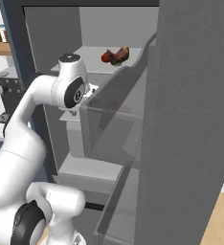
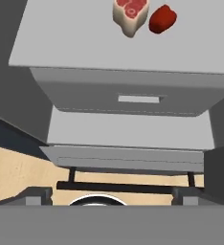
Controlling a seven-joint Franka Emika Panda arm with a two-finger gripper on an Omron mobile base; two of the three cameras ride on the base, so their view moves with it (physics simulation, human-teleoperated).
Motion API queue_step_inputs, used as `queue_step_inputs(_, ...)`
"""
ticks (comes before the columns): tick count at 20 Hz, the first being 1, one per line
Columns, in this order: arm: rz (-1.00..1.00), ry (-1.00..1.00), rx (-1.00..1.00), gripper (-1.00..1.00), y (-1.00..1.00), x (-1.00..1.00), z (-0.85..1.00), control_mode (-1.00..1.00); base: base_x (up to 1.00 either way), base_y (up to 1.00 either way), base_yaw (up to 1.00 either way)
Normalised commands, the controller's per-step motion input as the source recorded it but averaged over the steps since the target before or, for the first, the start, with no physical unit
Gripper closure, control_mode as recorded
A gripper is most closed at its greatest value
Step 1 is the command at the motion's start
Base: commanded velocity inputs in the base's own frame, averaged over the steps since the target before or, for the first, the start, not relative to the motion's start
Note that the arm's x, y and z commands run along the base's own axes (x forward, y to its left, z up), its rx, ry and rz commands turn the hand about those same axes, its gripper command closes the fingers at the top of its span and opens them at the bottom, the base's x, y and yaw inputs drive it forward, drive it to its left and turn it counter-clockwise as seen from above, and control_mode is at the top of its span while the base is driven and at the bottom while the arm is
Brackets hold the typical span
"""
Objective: Place one bell pepper and one steak in each tupperware on the nearby counter, to pack two identical lunches.
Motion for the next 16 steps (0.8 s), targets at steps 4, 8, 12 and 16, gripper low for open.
queue_step_inputs(4, 0.00, -0.04, 0.00, -1.00, -0.36, 0.06, -0.37, -1.00, 0.00, 0.00, 0.00)
queue_step_inputs(8, 0.00, -0.03, 0.00, -1.00, -0.03, 0.12, -0.20, -1.00, 0.00, 0.00, 0.00)
queue_step_inputs(12, 0.03, 0.00, -0.03, -1.00, 0.17, 0.15, -0.23, -1.00, 0.00, 0.00, 0.00)
queue_step_inputs(16, 0.00, -0.05, -0.08, -1.00, -0.12, 0.41, 0.00, -1.00, 0.00, 0.00, 0.00)
